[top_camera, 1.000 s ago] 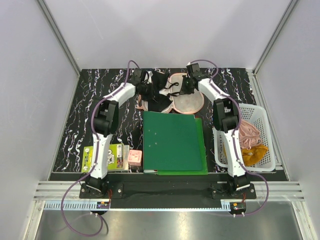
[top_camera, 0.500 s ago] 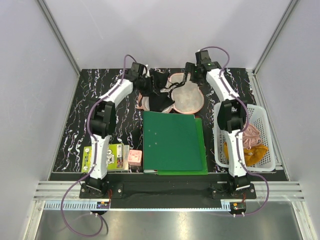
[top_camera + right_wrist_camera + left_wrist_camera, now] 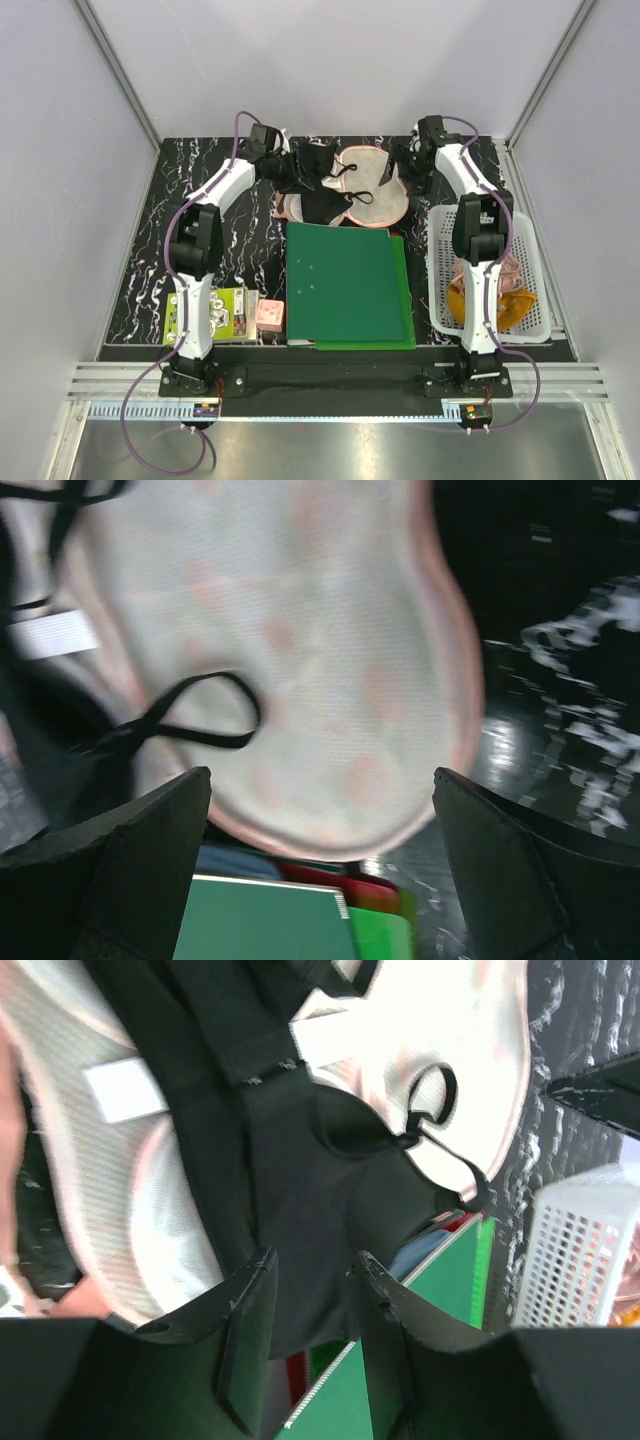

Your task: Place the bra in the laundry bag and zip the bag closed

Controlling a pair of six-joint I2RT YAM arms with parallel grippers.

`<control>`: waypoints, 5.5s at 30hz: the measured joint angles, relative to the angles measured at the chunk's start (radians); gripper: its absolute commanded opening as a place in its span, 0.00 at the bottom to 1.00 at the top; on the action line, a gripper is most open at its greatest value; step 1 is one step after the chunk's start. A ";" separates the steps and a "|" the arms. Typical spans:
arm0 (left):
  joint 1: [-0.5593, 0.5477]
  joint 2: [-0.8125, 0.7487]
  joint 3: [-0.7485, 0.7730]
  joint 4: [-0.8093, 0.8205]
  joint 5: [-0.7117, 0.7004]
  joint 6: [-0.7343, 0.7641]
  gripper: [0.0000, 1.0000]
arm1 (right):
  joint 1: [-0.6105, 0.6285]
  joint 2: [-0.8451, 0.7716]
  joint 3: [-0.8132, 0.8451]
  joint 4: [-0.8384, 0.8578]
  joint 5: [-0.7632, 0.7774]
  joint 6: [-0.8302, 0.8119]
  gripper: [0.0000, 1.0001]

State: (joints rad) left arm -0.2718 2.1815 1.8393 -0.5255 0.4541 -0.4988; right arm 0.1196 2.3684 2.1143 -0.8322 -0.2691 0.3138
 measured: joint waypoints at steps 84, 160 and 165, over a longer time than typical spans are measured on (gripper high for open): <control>0.151 -0.086 -0.132 0.049 0.069 -0.043 0.48 | 0.339 -0.010 0.135 0.259 -0.144 0.261 0.00; 0.402 -0.124 -0.412 0.179 -0.077 -0.021 0.36 | 0.590 0.343 0.462 0.634 -0.263 0.785 0.00; 0.389 -0.044 -0.337 0.208 -0.031 -0.058 0.33 | 0.590 0.352 0.498 0.633 -0.263 0.838 0.00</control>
State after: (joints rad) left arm 0.1177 2.1372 1.5024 -0.3172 0.4229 -0.5568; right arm 0.7097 2.7201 2.6122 -0.1989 -0.5323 1.1515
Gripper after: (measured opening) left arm 0.339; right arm 0.011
